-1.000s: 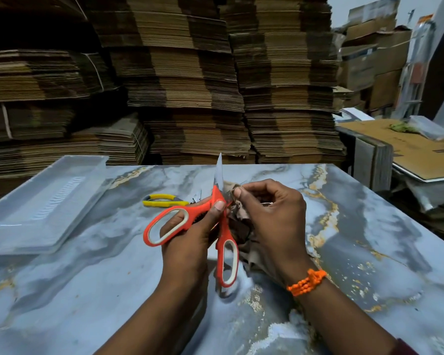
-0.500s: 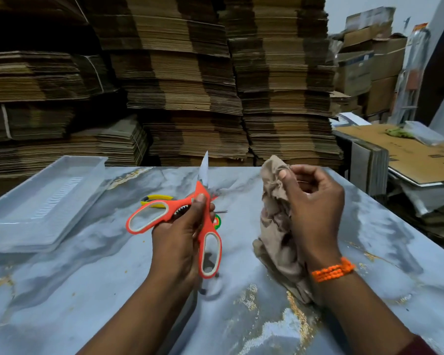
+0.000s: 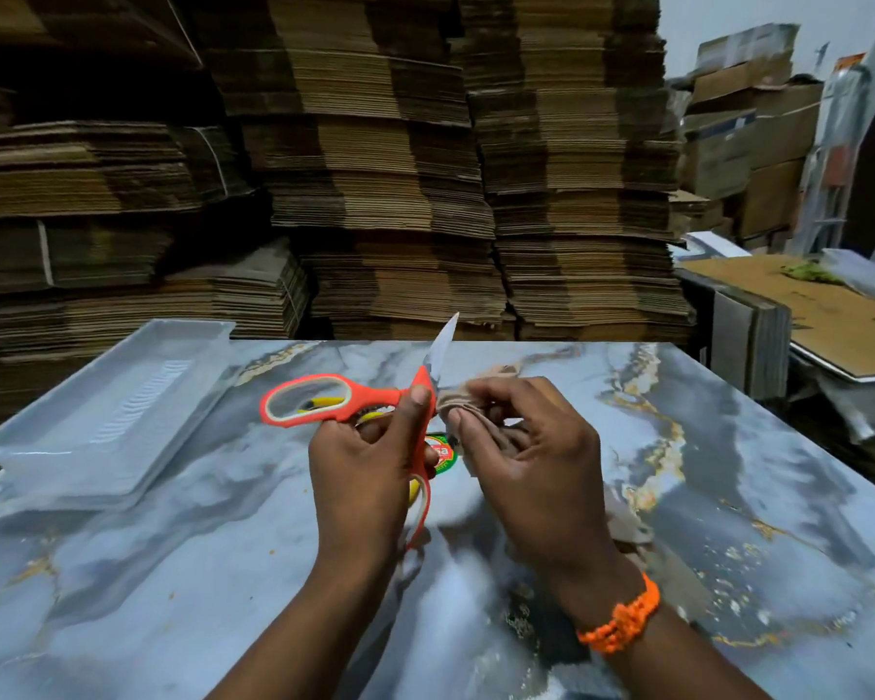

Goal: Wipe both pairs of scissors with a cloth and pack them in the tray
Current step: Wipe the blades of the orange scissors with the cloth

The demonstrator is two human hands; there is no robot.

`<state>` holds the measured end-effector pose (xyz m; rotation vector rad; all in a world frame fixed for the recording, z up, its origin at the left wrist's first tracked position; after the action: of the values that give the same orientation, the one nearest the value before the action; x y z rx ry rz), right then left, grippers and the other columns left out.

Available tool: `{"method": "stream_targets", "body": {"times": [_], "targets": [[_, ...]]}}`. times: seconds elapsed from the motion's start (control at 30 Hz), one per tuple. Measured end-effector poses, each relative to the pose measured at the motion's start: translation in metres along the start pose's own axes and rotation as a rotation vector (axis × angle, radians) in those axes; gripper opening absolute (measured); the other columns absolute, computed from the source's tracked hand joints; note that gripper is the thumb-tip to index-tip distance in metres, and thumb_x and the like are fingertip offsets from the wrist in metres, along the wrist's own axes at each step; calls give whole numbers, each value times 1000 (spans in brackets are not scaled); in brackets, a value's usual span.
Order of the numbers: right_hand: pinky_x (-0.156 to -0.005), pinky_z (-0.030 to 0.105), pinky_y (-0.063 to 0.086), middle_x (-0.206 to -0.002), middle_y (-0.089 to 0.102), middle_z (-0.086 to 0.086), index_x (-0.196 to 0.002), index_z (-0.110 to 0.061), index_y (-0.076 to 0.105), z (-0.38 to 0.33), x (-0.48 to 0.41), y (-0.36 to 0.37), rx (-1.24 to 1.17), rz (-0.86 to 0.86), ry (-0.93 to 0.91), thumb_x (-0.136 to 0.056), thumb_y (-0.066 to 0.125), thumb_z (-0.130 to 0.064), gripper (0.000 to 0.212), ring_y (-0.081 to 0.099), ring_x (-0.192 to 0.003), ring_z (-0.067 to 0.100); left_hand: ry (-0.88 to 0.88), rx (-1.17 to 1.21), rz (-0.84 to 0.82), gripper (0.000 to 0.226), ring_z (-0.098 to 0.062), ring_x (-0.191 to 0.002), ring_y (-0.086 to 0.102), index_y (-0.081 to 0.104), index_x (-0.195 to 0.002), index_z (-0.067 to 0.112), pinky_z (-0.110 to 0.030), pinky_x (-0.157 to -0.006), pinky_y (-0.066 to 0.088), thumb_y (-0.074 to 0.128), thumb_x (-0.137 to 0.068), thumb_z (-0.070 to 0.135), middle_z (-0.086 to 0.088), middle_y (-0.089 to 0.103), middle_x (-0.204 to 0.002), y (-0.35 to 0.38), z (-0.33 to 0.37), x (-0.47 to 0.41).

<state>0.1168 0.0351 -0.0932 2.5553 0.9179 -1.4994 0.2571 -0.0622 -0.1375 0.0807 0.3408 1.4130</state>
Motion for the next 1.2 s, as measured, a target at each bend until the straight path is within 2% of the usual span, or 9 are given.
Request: {"method": "stream_targets", "body": {"times": [0.13,0.3,0.47,0.67,0.8,0.9,1.0,1.1,1.2], "targets": [[-78,24,57,-95,70,-1,-102,-11,76,-10,0,2,32,12,-80,-85,84,-9,19,68,-87,6,32,-47,25,40,-17,-40,55,69,-62,10,-21,-40,44,72,-93,35,-24,65,-55,-5,3,-7],[-68,41,56,-86,65,7,-91,-9,77,-22,-3,29,128,-15,-187,-91,75,-10,3,66,-77,23,121,-43,54,49,-13,-35,48,52,-92,-15,-21,-33,39,68,-97,30,-14,60,-54,-2,10,-4],[-66,32,52,-80,64,2,-85,-16,78,0,-12,20,112,20,-16,-86,78,-13,3,64,-69,14,192,-63,58,47,-18,-40,57,55,-106,-9,-25,-38,43,72,-94,32,-14,68,-64,-3,19,-4],[-68,37,52,-77,63,2,-77,-15,73,46,-18,-5,309,11,97,-83,79,-11,10,63,-71,21,132,-39,4,49,-22,-41,54,54,-98,-12,-26,-38,41,72,-94,33,-7,68,-61,4,6,-3],[-73,41,56,-78,66,2,-76,-14,74,72,-27,-40,344,50,193,-83,78,-7,10,65,-75,20,103,-11,1,36,-18,-40,52,63,-86,-5,-20,-36,40,70,-95,29,-8,70,-61,0,5,-8],[-75,30,55,-81,69,-2,-81,-15,77,40,-26,-49,233,104,103,-84,80,-8,9,67,-77,10,60,-16,-17,36,-18,-41,54,64,-83,-2,-21,-36,41,71,-94,32,-16,70,-64,1,-3,-10],[-74,21,53,-85,69,0,-88,-13,77,0,-15,-27,172,38,-34,-87,80,-11,4,66,-79,8,58,-57,9,38,-21,-43,56,61,-85,3,-26,-39,41,72,-93,39,-27,69,-70,-4,-11,-18],[-73,26,52,-83,65,7,-88,-9,76,-21,-1,2,183,-13,-189,-89,78,-6,4,65,-77,18,105,-95,15,35,-26,-46,57,61,-83,9,-35,-47,45,71,-94,41,-22,68,-68,-8,-12,-22],[-71,39,53,-86,62,8,-91,-8,73,-25,5,25,182,-81,-231,-95,70,-9,5,64,-78,25,110,-94,28,32,-24,-43,53,63,-87,7,-32,-43,44,70,-96,37,-12,64,-63,-8,-12,-20]]}}
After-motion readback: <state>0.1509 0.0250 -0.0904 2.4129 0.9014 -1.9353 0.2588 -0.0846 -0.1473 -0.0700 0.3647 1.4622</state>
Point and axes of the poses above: each hand's wrist, its own x-axis away from the middle knuckle, its own y-axis out of the palm, z = x × y, the point moved 9 cm from there along -x, towards the middle knuckle
